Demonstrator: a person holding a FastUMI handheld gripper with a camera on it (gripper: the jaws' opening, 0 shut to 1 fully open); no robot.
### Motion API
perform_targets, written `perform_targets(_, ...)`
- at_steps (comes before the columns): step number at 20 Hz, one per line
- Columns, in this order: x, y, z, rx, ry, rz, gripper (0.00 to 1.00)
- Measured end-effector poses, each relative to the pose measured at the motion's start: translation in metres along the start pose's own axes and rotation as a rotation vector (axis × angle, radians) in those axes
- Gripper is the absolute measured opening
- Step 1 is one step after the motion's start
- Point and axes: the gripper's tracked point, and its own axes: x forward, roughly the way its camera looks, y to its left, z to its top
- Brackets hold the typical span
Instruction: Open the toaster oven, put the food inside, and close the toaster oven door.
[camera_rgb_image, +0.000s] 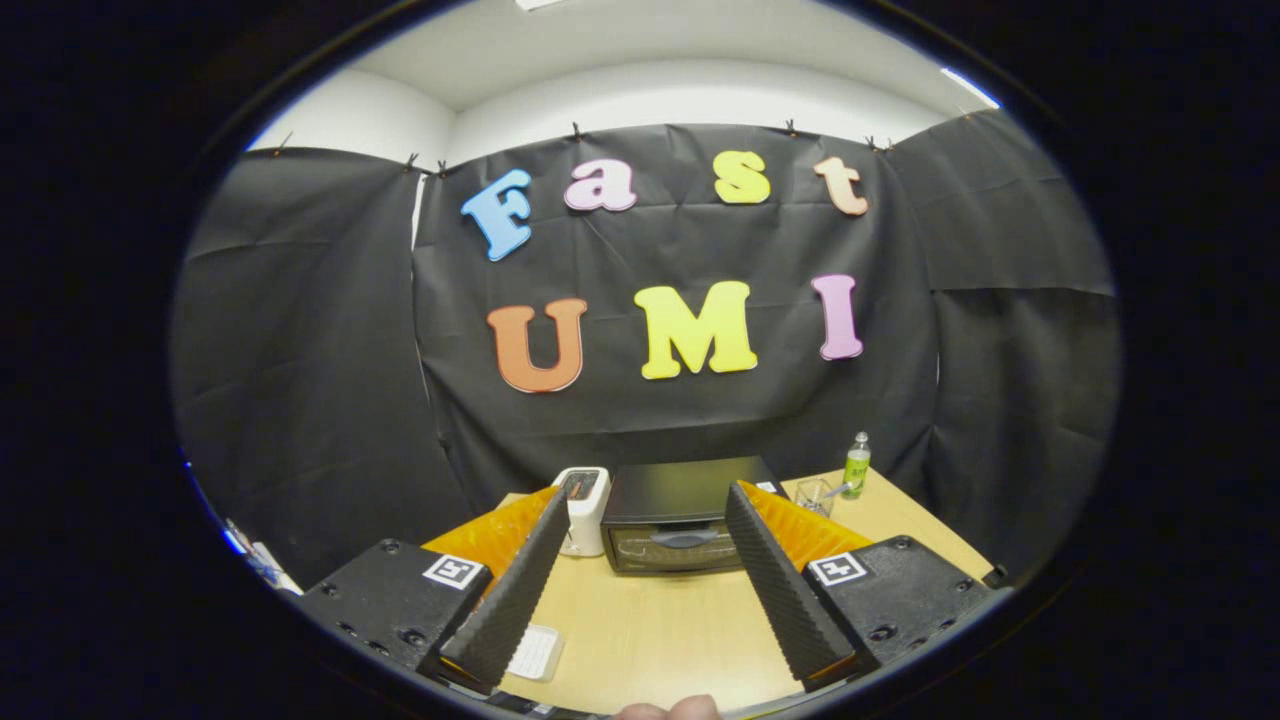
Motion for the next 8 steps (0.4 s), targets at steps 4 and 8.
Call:
perform_targets(4,-0.0007,0.0009,0.0003,-0.002,0.0,0.011,1.0)
perform_targets(8,-0.001,-0.0037,0.0028,0.011,-0.01,0.003,1.0)
